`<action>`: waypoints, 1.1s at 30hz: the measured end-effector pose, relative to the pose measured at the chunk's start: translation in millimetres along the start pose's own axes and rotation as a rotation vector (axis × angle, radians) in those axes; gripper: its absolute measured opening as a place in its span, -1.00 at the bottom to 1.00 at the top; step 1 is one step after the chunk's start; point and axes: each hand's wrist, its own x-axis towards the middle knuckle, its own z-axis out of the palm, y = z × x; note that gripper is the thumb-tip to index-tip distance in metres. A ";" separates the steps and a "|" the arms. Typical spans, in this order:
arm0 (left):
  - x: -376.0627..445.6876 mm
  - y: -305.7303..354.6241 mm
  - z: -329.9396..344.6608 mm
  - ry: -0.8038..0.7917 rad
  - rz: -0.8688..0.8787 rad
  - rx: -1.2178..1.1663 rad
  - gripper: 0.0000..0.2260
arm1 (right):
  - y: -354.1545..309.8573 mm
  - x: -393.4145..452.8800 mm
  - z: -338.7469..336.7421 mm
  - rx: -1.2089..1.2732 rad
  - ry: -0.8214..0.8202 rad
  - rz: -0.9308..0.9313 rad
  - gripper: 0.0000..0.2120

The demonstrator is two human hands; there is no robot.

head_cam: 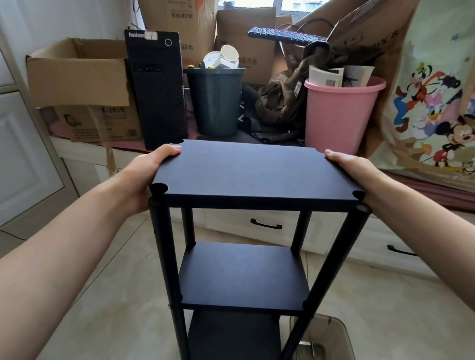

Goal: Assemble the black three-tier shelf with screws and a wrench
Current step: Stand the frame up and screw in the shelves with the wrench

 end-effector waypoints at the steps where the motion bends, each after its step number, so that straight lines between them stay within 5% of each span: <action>1: 0.2 -0.3 -0.2 -0.005 0.009 0.001 -0.82 | 2.0 1.6 0.2 -0.037 0.017 -0.001 -0.71; 10: 8.6 -0.6 3.0 0.014 0.042 -0.020 -0.83 | 5.2 5.6 -2.7 -0.117 0.063 -0.002 -0.56; 20: 16.2 -2.6 -2.9 0.052 0.023 0.135 -0.64 | 5.5 7.8 -1.5 -0.156 0.076 -0.037 -0.60; 33: 16.4 -9.0 -3.5 0.026 0.043 0.147 -0.70 | 8.8 7.1 2.9 -0.195 0.092 -0.125 -0.59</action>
